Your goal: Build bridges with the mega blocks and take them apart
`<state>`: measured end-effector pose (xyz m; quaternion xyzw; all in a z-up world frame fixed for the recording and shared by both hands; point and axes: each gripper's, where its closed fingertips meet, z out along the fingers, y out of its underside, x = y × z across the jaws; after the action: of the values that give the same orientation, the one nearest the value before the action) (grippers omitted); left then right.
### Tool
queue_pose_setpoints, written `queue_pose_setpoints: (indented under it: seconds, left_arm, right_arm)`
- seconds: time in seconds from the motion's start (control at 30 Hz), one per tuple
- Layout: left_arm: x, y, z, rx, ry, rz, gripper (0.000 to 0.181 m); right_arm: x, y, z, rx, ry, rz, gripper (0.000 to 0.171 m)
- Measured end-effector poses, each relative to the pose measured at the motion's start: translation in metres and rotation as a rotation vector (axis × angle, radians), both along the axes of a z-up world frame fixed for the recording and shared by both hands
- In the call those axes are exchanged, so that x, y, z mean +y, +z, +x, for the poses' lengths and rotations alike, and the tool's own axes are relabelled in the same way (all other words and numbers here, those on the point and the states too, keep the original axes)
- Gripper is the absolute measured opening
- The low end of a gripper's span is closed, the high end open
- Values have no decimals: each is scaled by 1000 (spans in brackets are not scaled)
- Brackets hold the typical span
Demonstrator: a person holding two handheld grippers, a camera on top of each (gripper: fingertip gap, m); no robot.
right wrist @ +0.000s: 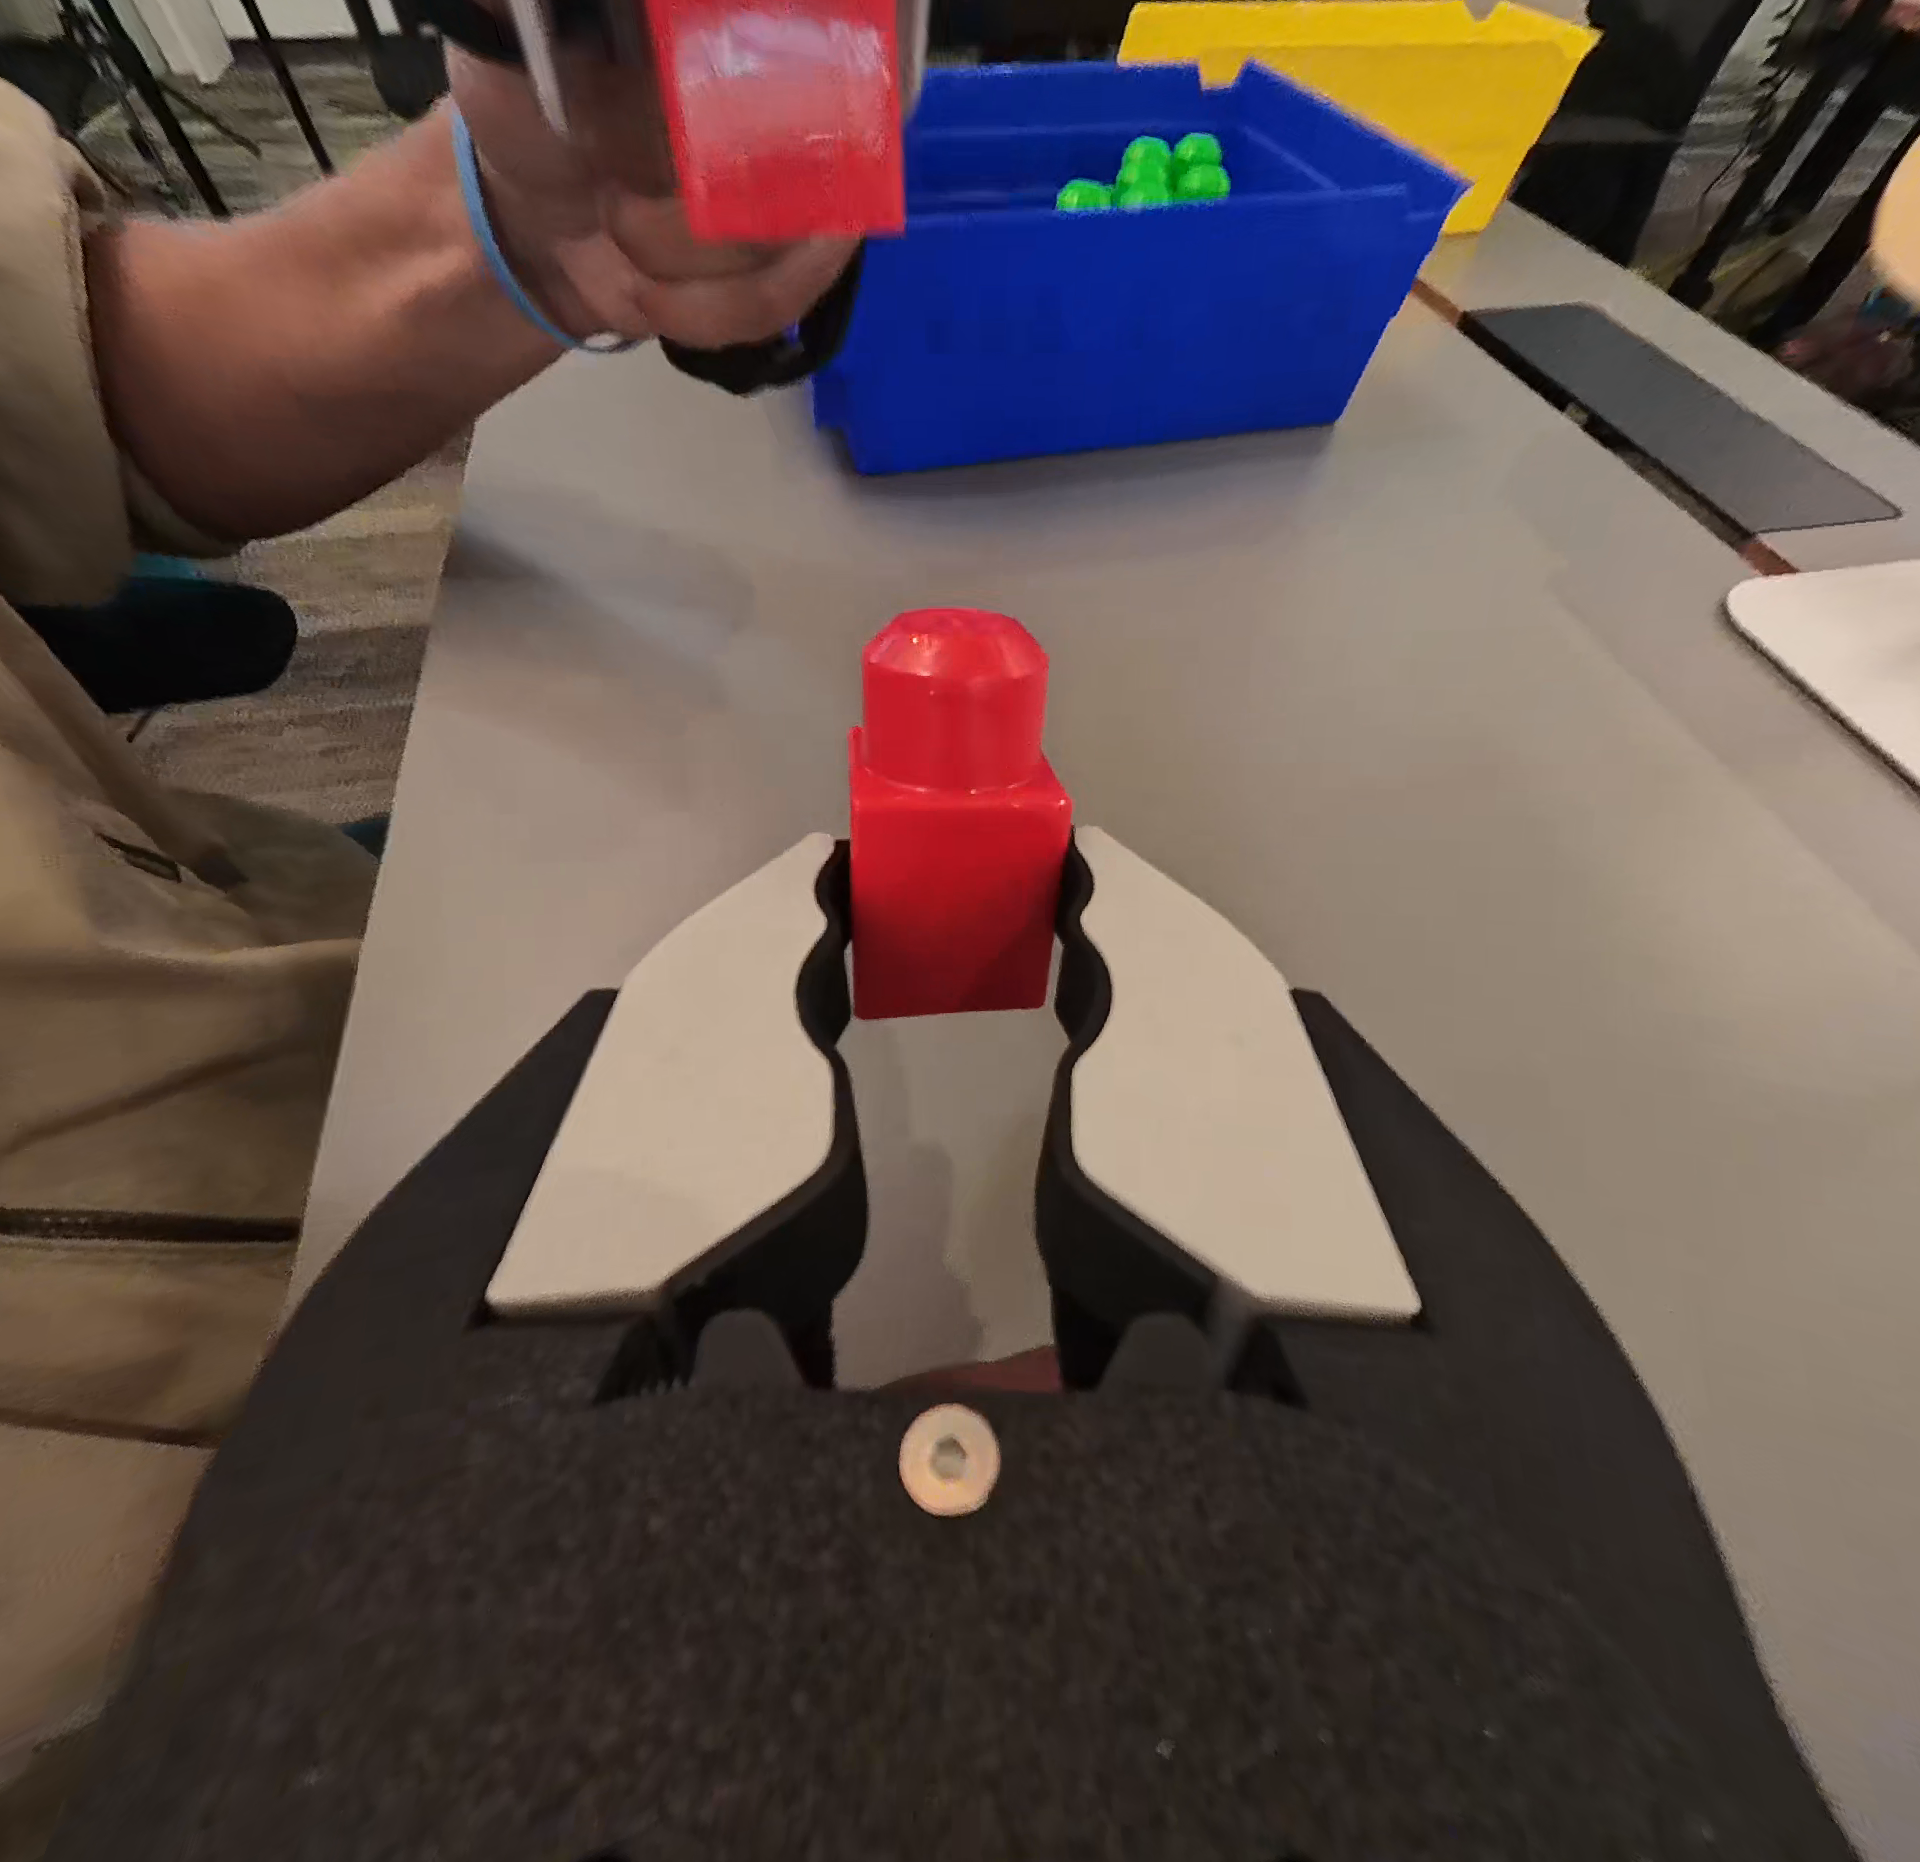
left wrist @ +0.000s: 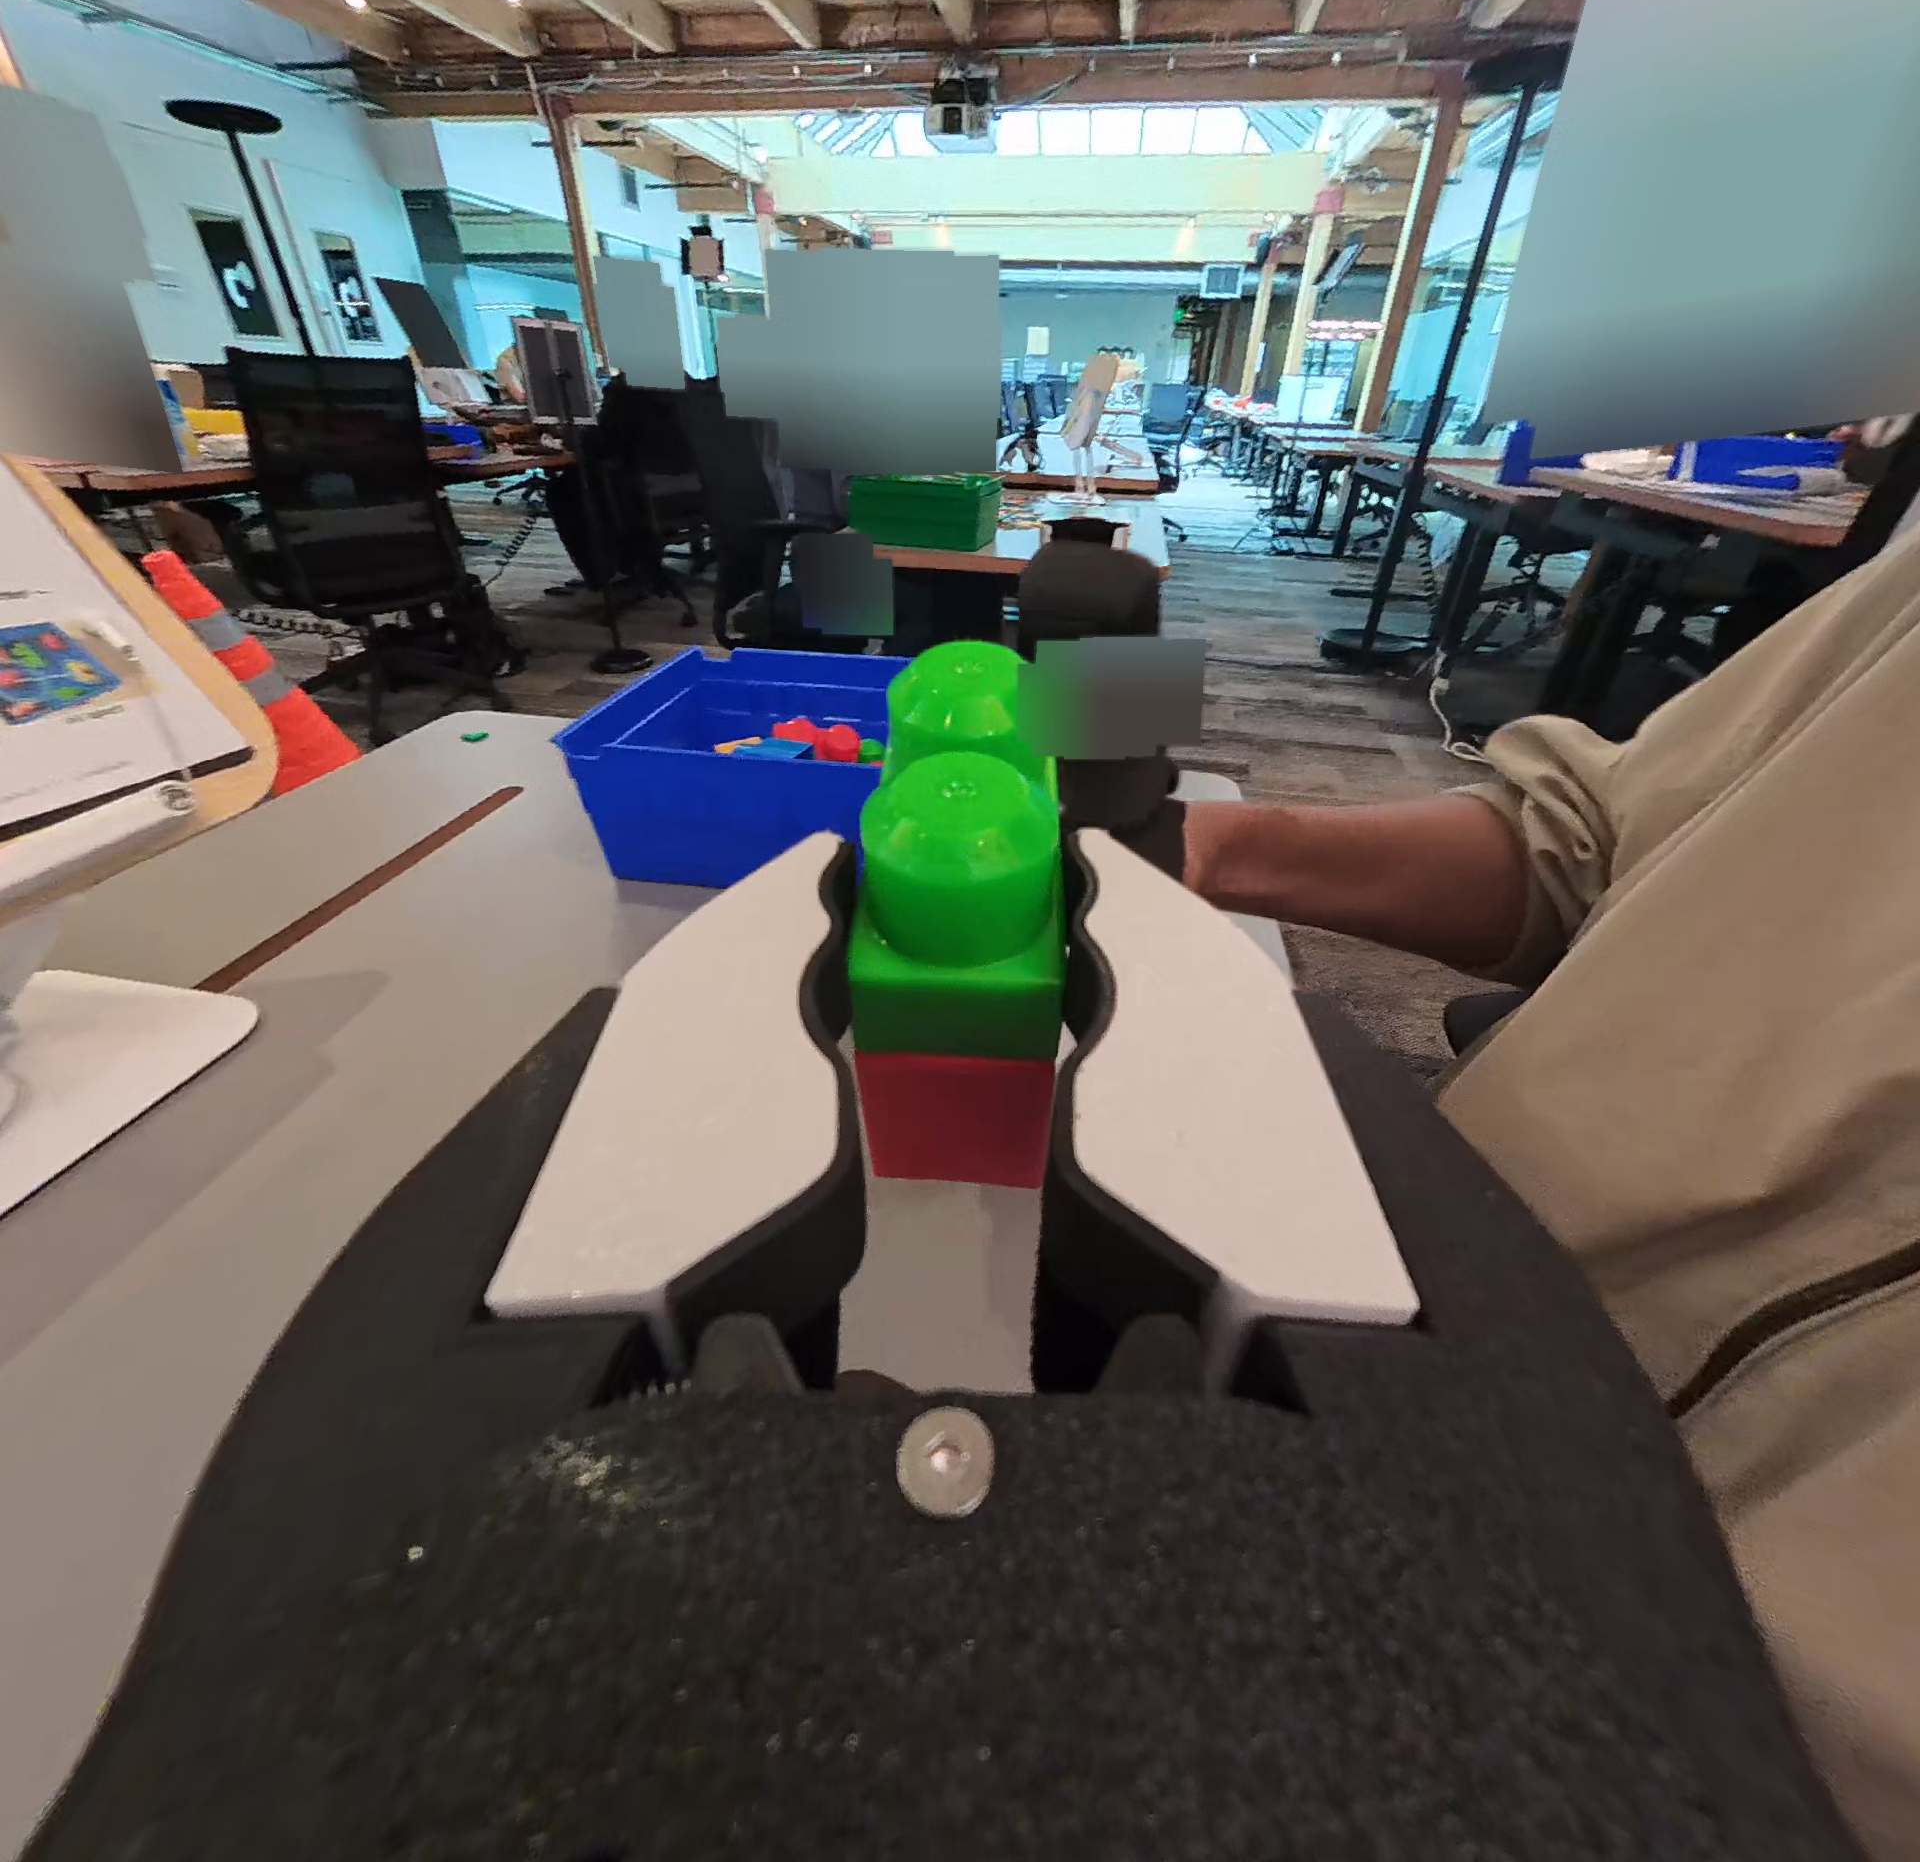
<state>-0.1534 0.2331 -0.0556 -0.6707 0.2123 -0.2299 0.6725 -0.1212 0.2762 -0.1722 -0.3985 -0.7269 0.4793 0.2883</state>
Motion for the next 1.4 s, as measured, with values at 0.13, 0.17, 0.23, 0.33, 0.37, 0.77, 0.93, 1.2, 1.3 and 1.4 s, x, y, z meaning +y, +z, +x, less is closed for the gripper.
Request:
queue_pose_setpoints:
  seconds: [0.13, 0.17, 0.23, 0.33, 0.37, 0.77, 0.93, 1.2, 1.3, 1.4]
  left_arm:
    - [5, -9, -25, -4, 183, -30, 37]
    - [5, -16, -31, 23, 251, -39, 37]
    - [2, -32, -48, 42, 430, -72, 37]
    - [-8, -60, -67, 59, 676, -166, 37]
    - [-12, -70, -73, 90, 765, -204, 37]
    - [-37, -108, -66, 57, 983, -278, 37]
    - [-37, -108, -67, 76, 975, -277, 37]
    - [-36, -109, -60, 60, 938, -277, 37]
    - [-36, -111, -57, 59, 924, -284, 37]
    - [-37, -110, -57, 62, 920, -287, 37]
  right_arm:
    - [9, 36, 0, 104, -145, 45, 37]
    - [14, 42, 1, 122, -212, 49, 37]
    - [27, 46, 7, 147, -374, 72, 37]
    - [44, 40, 21, 178, -632, 74, 37]
    - [49, 37, 28, 188, -718, 68, 37]
    - [66, -3, 69, 200, -1041, -29, 37]
    - [92, 22, 86, 222, -1069, 28, 37]
    - [288, 37, 146, -87, -1217, 64, 37]
    - [329, -7, 156, -328, -1206, 13, 38]
    - [339, -39, 159, -503, -1168, 45, 38]
